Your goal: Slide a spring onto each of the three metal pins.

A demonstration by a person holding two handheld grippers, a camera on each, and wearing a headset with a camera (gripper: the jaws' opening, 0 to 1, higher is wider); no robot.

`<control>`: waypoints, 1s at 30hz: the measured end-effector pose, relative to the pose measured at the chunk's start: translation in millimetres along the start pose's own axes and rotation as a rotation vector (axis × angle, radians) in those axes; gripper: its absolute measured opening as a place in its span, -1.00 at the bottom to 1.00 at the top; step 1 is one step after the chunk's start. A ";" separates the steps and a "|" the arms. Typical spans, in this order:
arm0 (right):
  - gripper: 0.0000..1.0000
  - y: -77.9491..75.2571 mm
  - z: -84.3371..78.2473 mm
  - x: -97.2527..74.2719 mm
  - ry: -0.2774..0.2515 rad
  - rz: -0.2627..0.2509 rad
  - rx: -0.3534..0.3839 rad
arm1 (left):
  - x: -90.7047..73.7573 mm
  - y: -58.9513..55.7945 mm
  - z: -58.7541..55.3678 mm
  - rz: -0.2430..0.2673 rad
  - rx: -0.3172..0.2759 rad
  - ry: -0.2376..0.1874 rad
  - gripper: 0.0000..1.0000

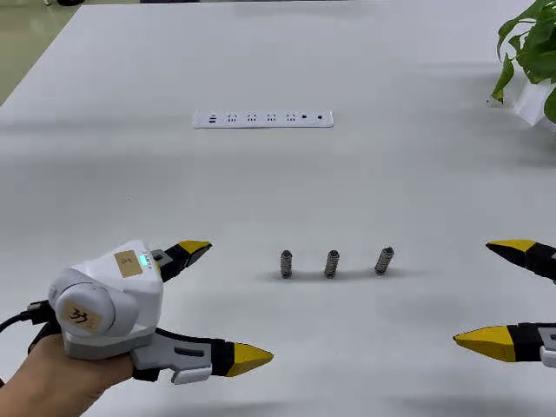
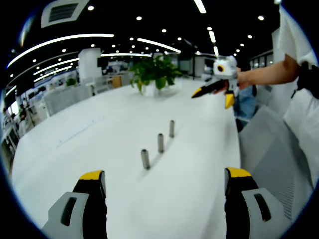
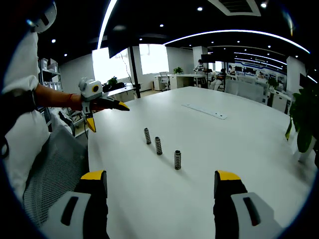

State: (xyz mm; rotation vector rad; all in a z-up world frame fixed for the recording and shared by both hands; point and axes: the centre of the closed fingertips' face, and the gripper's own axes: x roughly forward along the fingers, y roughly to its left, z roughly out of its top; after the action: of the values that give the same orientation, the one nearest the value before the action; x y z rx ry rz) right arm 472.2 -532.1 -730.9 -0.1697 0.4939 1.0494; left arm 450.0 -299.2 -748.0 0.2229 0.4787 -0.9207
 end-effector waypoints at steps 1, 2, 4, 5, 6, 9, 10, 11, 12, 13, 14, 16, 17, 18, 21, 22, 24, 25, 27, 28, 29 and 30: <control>0.80 -0.3 -0.2 0.0 0.002 0.000 -0.001 | -0.2 0.0 0.5 -0.001 0.001 -0.001 1.00; 0.80 -0.3 -0.1 0.1 0.002 0.000 -0.003 | -0.3 0.0 0.8 -0.001 0.001 -0.002 1.00; 0.80 0.1 0.6 0.4 0.000 0.003 -0.002 | -0.4 0.0 0.7 -0.001 0.002 -0.001 1.00; 0.80 0.0 0.6 0.6 0.001 0.003 -0.004 | -0.5 -0.2 0.5 -0.002 0.003 0.001 1.00; 0.80 -0.1 0.8 0.7 0.001 0.003 -0.006 | -0.6 -0.4 0.4 -0.002 0.004 0.001 1.00; 0.80 0.0 0.9 1.2 0.001 0.004 -0.005 | -1.0 -0.6 0.4 0.000 0.002 0.001 1.00; 0.80 0.1 0.7 1.4 0.002 0.005 -0.006 | -1.1 -0.9 0.3 -0.001 0.002 0.001 1.00; 0.80 0.3 0.9 1.8 0.001 0.006 -0.004 | -1.3 -1.2 0.1 -0.002 0.001 0.001 1.00; 0.80 0.5 0.9 2.1 0.001 0.006 -0.004 | -1.3 -1.4 0.0 -0.003 0.002 0.001 1.00; 0.80 0.6 0.9 2.5 0.001 0.006 -0.004 | -1.4 -1.7 -0.1 -0.003 0.001 0.001 1.00; 0.80 1.0 1.0 2.7 0.000 0.006 -0.004 | -1.5 -1.8 0.0 -0.003 0.000 0.001 1.00; 0.80 1.7 1.1 3.3 -0.001 0.006 -0.003 | -1.6 -1.6 0.0 -0.003 0.001 0.000 1.00; 0.80 2.0 0.8 3.5 0.000 0.007 -0.002 | -1.6 -1.6 0.0 -0.004 0.000 0.000 1.00; 0.80 2.3 0.5 3.6 0.001 0.007 -0.003 | -1.5 -1.7 0.3 -0.005 -0.001 -0.002 1.00; 0.79 2.5 0.3 3.4 -0.002 0.004 0.001 | -1.3 -1.9 1.1 -0.007 0.002 -0.004 1.00; 0.79 2.5 0.2 3.2 -0.002 0.004 0.001 | -1.2 -1.9 1.0 -0.007 0.001 -0.004 1.00; 0.79 2.6 -0.3 2.9 -0.002 0.004 0.002 | -0.9 -1.4 -0.1 -0.007 0.000 0.002 1.00; 0.79 2.5 -0.6 2.8 -0.001 0.004 0.002 | -0.8 -1.6 0.0 -0.007 0.001 0.002 1.00; 0.79 2.1 -0.9 2.6 -0.001 0.003 0.004 | -0.8 -1.6 0.3 -0.007 0.001 0.001 1.00; 0.79 2.0 -0.9 2.4 -0.001 0.002 0.004 | -0.7 -1.6 0.4 -0.007 0.000 0.000 1.00; 0.79 1.6 -0.9 2.3 -0.002 0.001 0.004 | -0.6 -1.6 0.2 -0.008 0.000 0.001 1.00; 0.79 1.5 -0.9 2.2 -0.003 0.001 0.005 | -0.5 -1.7 0.1 -0.008 0.001 0.002 1.00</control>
State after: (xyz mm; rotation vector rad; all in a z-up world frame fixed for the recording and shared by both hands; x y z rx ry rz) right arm 471.6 -530.0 -732.5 -0.1636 0.4942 1.0491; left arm 448.3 -299.8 -747.6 0.2229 0.4812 -0.9287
